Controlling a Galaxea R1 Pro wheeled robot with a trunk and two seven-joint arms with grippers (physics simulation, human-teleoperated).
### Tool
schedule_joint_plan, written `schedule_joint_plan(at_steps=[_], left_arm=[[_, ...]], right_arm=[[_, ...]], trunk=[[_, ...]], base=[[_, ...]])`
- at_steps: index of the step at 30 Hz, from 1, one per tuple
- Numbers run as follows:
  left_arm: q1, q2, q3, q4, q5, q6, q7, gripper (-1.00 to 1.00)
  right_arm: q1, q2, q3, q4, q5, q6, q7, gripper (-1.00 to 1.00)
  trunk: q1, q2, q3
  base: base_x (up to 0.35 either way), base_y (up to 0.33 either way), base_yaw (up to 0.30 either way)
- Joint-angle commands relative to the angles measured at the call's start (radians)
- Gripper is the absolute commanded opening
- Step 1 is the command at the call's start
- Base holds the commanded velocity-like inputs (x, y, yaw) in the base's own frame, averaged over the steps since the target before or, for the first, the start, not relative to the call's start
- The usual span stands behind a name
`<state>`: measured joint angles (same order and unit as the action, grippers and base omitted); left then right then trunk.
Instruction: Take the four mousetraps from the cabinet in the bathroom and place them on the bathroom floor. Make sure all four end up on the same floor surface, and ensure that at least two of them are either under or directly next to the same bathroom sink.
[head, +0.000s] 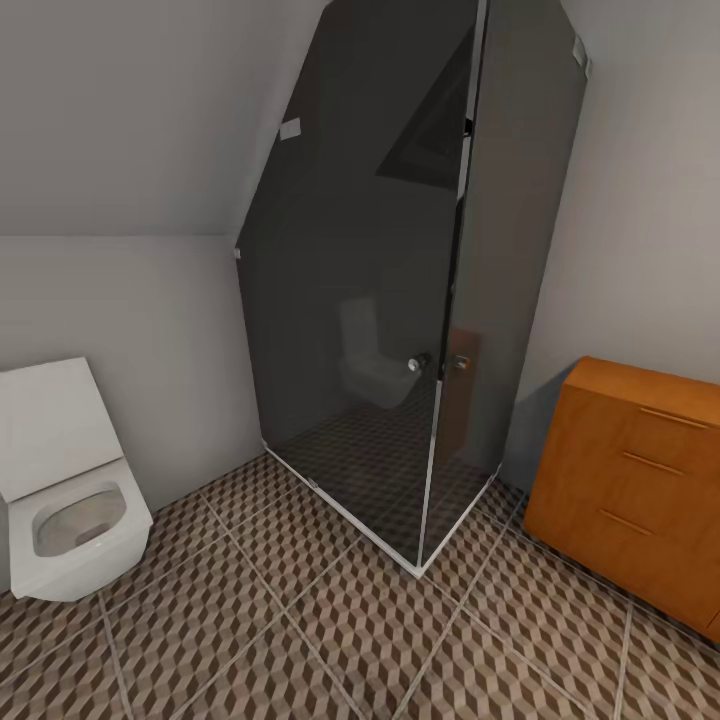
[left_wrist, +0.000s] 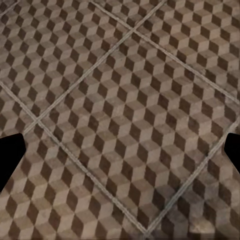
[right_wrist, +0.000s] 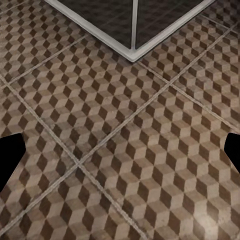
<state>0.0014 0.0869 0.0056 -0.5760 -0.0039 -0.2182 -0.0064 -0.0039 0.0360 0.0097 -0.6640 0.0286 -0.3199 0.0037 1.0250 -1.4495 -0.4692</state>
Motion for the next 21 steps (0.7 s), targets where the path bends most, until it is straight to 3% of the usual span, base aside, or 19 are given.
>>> schedule_joint_plan(at_steps=[1,15,21], left_arm=[[0.0,0.0,0.001,0.005,0.0,-0.004,0.0,1.0],[0.0,-0.001,0.001,0.031,0.001,-0.016,-0.001,1.0],[0.0,-0.001,0.001,0.031,0.001,-0.016,-0.001,1.0]], right_arm=[[0.0,0.001,0.0,0.005,0.003,-0.008,0.0,1.0],[0.0,0.008,0.001,0.023,0.006,-0.027,0.001,1.0],[-0.001,0.009,0.001,0.024,0.005,-0.027,0.001,1.0]], trunk=[[0.0,0.0,-0.001],[0.0,0.0,-0.001],[0.0,0.0,-0.001]], base=[[0.0,0.0,0.0],[0.0,0.0,-0.006],[0.0,0.0,-0.176]])
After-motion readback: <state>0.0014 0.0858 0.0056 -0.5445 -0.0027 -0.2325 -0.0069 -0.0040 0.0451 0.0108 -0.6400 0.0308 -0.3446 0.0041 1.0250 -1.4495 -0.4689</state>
